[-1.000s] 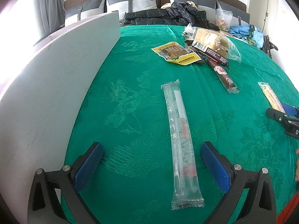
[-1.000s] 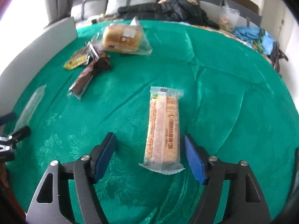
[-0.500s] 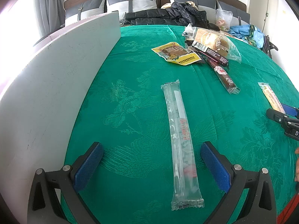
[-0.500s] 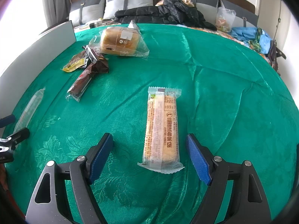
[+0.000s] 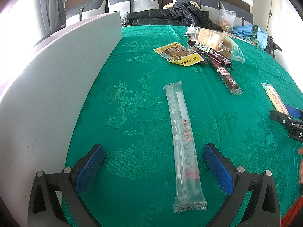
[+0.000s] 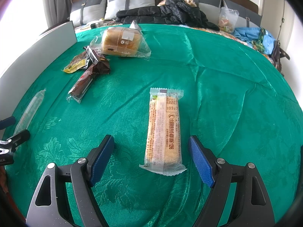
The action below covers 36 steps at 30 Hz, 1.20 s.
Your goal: Organize snacks
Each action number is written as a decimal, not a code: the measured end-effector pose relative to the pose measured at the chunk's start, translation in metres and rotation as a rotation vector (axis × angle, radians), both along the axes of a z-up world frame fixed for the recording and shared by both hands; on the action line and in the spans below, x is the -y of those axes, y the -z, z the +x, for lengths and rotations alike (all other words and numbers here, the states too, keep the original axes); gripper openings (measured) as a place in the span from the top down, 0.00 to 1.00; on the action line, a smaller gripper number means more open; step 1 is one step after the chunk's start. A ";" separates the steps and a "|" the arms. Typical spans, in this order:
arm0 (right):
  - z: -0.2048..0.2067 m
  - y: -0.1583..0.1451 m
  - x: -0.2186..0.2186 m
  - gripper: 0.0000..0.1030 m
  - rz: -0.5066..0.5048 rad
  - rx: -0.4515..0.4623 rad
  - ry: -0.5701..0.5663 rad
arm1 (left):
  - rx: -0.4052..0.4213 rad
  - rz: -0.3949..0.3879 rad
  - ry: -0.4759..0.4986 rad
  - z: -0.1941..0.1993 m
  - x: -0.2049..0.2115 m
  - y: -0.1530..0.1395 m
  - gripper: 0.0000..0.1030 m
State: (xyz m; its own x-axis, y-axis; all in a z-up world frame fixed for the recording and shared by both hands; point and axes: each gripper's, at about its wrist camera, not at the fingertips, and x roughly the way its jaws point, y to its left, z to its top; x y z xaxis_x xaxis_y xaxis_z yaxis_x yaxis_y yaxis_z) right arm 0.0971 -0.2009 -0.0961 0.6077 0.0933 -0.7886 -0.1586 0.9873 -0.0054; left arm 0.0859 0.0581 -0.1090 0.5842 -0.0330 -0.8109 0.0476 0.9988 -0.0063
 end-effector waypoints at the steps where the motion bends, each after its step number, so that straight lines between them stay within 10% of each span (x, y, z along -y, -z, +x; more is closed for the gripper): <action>1: 0.000 0.000 0.000 0.20 0.000 0.000 0.000 | 0.000 0.000 0.000 0.000 0.000 0.000 0.00; 30: -0.001 0.000 0.000 0.19 0.000 0.001 0.000 | -0.002 -0.003 0.000 0.000 0.000 0.000 0.00; 36: -0.002 0.000 0.000 0.19 0.001 0.001 0.000 | -0.145 -0.064 0.016 0.010 0.004 -0.005 0.03</action>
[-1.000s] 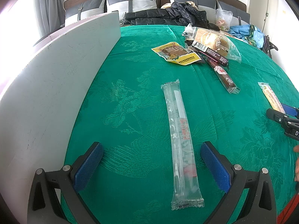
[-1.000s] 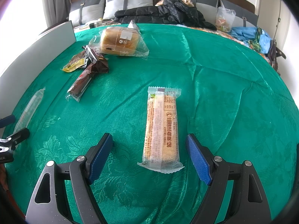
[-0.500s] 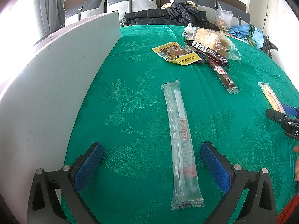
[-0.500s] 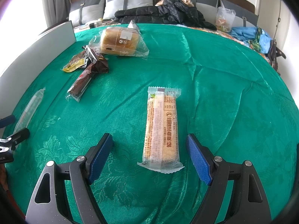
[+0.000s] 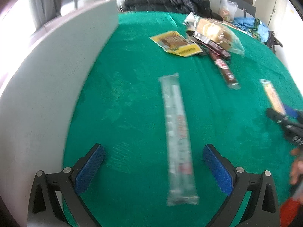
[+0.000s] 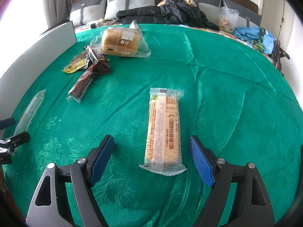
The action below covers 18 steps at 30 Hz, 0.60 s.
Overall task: Organize snacks
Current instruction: 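Close the left tool on the clear stick snack while the right tool closes on the cake bar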
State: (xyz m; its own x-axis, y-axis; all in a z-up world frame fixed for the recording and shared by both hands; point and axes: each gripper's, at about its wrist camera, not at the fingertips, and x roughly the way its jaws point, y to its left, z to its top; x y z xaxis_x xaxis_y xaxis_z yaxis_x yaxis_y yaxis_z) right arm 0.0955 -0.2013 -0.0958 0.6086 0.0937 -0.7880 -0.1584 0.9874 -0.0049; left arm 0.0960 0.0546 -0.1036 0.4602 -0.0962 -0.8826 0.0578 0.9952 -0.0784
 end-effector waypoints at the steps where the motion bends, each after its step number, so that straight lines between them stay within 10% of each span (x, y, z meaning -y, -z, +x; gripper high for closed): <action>1: 0.000 0.000 0.000 0.19 0.000 0.000 0.000 | -0.004 -0.046 0.003 0.001 0.000 -0.003 0.10; 6: -0.001 0.000 -0.001 0.18 0.000 0.000 0.000 | -0.006 0.032 0.012 0.010 0.013 -0.007 0.49; 8: 0.000 0.000 -0.002 0.17 0.002 -0.002 -0.004 | 0.018 0.048 0.067 0.006 0.023 -0.008 0.82; 18: 0.040 -0.027 0.023 0.18 0.111 -0.258 -0.024 | 0.016 -0.131 0.092 -0.016 0.015 -0.018 0.83</action>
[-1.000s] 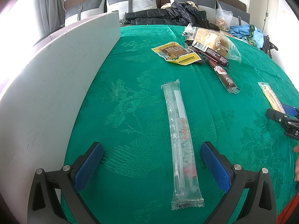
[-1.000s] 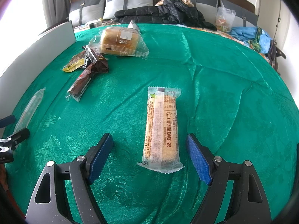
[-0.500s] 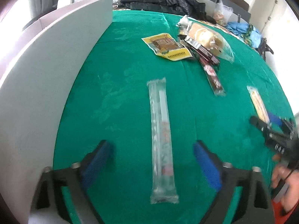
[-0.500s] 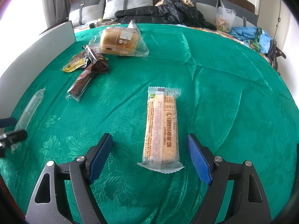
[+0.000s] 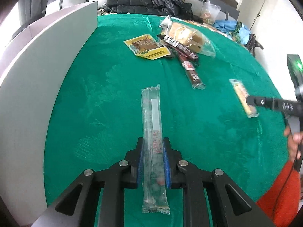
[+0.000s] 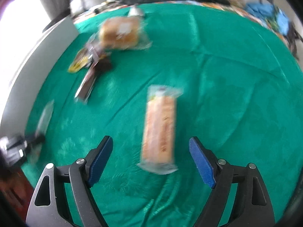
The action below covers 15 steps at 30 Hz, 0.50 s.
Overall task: Organize snacks
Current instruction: 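Close the left tool on the clear stick snack while the right tool closes on the cake bar, then carry both snacks into the cardboard box and open both tools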
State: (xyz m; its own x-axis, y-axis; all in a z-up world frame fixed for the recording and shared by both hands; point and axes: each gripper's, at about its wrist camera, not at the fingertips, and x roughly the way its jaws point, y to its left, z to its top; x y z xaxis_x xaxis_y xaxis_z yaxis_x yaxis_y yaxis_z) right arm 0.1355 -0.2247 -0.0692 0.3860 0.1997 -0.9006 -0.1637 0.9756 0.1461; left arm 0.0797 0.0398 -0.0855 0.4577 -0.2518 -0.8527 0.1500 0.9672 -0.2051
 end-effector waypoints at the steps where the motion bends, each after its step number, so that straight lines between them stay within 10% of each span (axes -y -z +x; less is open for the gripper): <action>1: 0.005 -0.004 0.002 0.18 -0.004 -0.015 0.015 | 0.001 -0.010 0.003 -0.001 0.001 -0.003 0.83; 6: 0.026 0.003 -0.015 0.22 -0.094 -0.104 -0.014 | 0.025 -0.034 0.022 -0.005 0.008 -0.021 0.83; 9: 0.028 0.008 -0.022 0.70 -0.186 -0.105 -0.010 | 0.042 -0.053 0.022 -0.012 0.005 -0.030 0.83; 15: 0.010 -0.029 -0.017 0.69 -0.018 -0.074 0.033 | 0.075 -0.197 -0.031 -0.021 -0.019 -0.061 0.83</action>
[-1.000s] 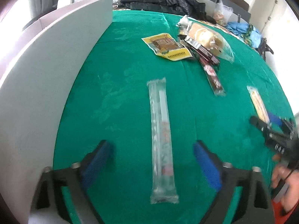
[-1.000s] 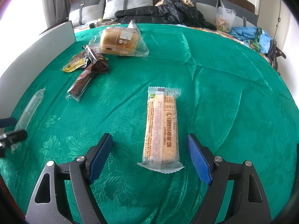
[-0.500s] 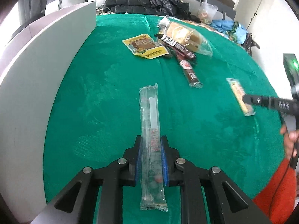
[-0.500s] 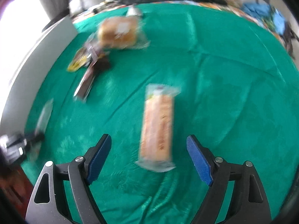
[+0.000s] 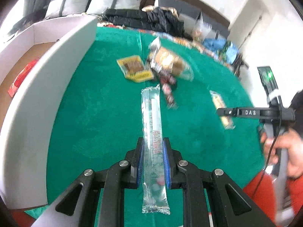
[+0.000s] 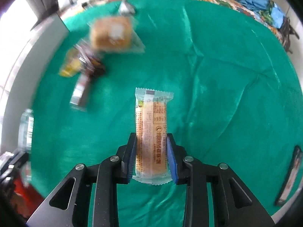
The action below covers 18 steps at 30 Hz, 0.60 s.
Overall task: Organize snacks
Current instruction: 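Carry both snacks into the cardboard box and open both tools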
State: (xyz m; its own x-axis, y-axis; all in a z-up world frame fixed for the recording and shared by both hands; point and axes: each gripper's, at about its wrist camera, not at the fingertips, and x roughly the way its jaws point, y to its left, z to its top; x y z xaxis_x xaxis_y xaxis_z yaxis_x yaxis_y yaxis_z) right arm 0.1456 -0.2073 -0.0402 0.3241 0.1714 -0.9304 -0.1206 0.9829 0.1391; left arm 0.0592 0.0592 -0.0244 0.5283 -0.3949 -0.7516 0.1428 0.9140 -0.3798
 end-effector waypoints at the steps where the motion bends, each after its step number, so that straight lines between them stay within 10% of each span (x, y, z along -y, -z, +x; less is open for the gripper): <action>1: -0.002 -0.012 -0.004 0.69 0.046 0.013 0.002 | 0.013 -0.024 -0.011 0.000 -0.007 -0.009 0.83; 7: -0.008 -0.114 -0.105 0.69 0.310 0.138 -0.161 | 0.136 -0.053 -0.158 -0.001 -0.093 -0.083 0.83; 14: -0.022 -0.175 -0.279 0.66 0.447 0.200 -0.468 | 0.081 0.143 -0.399 -0.005 -0.216 -0.084 0.80; 15: -0.027 -0.176 -0.295 0.57 0.449 0.211 -0.494 | 0.045 0.201 -0.452 -0.006 -0.233 -0.076 0.75; 17: -0.030 -0.172 -0.323 0.27 0.432 0.220 -0.533 | 0.008 0.212 -0.489 -0.011 -0.251 -0.064 0.29; 18: -0.032 -0.170 -0.326 0.28 0.419 0.234 -0.534 | 0.005 0.199 -0.517 -0.018 -0.261 -0.059 0.22</action>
